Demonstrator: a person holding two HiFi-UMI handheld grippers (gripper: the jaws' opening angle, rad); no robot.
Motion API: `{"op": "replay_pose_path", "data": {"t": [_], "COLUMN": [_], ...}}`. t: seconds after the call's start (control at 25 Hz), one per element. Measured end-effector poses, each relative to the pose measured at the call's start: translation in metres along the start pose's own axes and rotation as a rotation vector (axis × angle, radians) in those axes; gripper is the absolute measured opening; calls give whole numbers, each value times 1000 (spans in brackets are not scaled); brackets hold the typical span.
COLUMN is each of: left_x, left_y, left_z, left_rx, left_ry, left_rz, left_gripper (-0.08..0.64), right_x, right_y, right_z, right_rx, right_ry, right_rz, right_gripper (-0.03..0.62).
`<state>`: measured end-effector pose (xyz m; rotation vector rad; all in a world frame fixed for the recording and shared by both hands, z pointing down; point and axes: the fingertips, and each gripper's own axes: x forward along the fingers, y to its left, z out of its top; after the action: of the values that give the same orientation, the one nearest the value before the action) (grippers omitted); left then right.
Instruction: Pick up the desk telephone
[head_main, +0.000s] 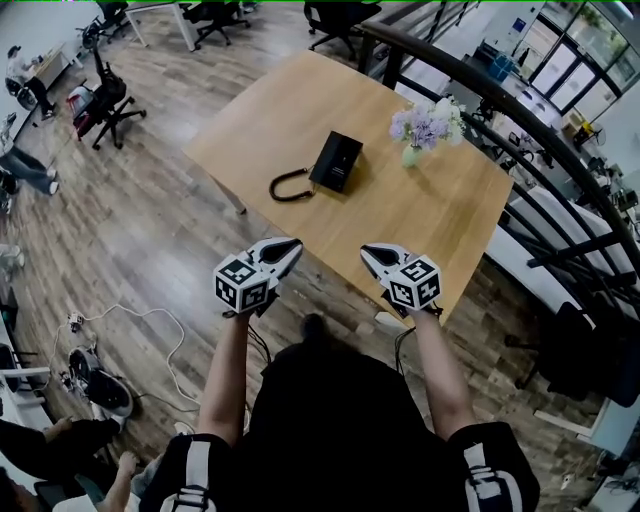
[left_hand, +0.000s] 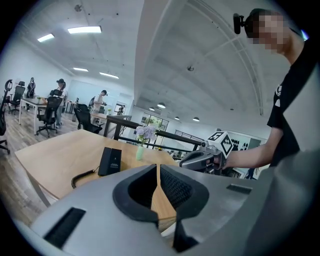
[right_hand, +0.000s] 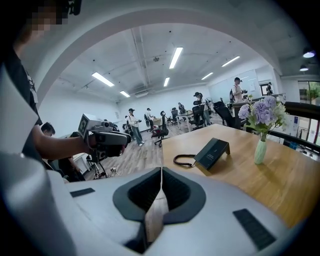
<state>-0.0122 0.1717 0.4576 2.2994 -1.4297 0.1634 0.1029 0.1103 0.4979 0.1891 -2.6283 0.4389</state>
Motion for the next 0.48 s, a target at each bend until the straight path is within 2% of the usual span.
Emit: {"op": "replay_pose_path", "data": {"t": [0.48], "left_x": [-20], "left_y": [39], "left_z": [3], "left_rx": [7], "left_ry": [-8], "left_rz": [-27], "left_gripper": [23], "right_x": [35], "right_y": [12], "right_z": [7], "right_rx": [16], "right_ry": [1], "right_rz": [-38], "right_gripper": [25]}}
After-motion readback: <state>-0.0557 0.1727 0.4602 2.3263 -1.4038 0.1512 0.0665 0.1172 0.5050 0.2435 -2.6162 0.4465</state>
